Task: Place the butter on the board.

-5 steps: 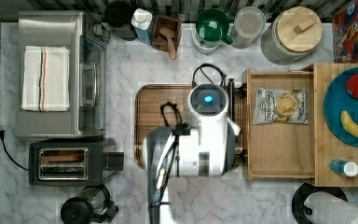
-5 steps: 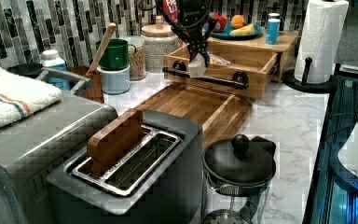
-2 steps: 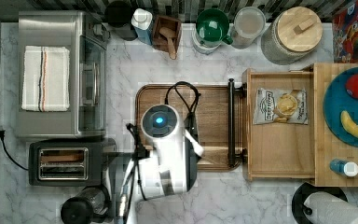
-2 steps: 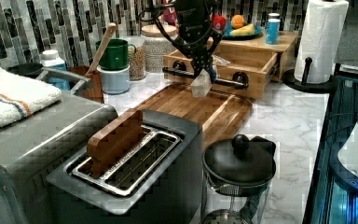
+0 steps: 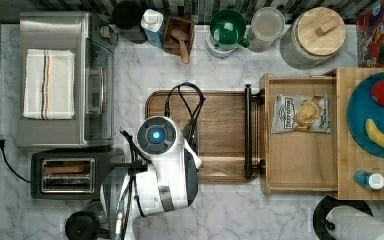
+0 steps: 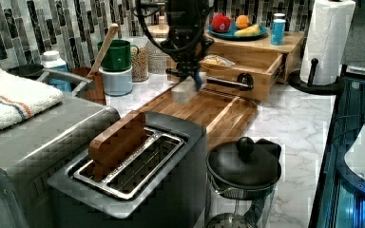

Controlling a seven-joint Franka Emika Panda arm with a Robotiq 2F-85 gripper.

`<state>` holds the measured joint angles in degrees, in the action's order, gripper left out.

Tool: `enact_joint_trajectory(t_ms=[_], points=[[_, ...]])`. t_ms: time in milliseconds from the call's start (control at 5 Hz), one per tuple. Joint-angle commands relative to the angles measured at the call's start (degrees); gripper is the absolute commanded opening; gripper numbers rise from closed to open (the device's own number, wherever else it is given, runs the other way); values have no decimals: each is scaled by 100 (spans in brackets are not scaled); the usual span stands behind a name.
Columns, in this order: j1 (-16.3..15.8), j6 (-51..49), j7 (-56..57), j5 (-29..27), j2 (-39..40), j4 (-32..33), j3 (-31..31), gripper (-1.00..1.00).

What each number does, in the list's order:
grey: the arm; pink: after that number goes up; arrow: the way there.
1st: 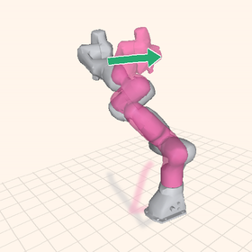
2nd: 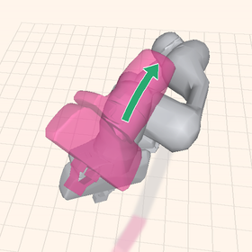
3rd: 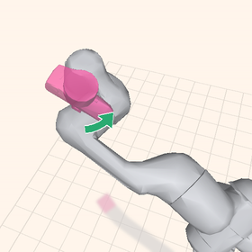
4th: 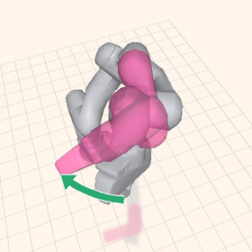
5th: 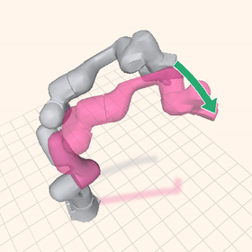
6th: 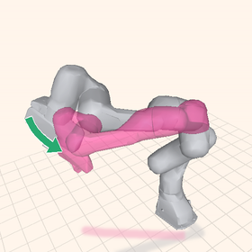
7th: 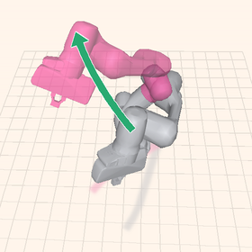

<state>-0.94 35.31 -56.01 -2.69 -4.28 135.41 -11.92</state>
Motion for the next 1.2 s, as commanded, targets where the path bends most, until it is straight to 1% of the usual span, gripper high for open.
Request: enact_joint_trajectory(t_ms=[200,400,600,800,1000,1200], points=[[-140,335,-960,-233,154,-181,-199,-100],[-150,213,-1046,-570,392,-256,-187,-100],[-235,275,-1395,-242,685,-301,-292,-100],[-294,288,-1362,-181,827,-291,-278,-100],[-289,449,-1292,-258,776,-78,-284,-100],[-300,653,-1251,-205,704,66,-268,-100]])
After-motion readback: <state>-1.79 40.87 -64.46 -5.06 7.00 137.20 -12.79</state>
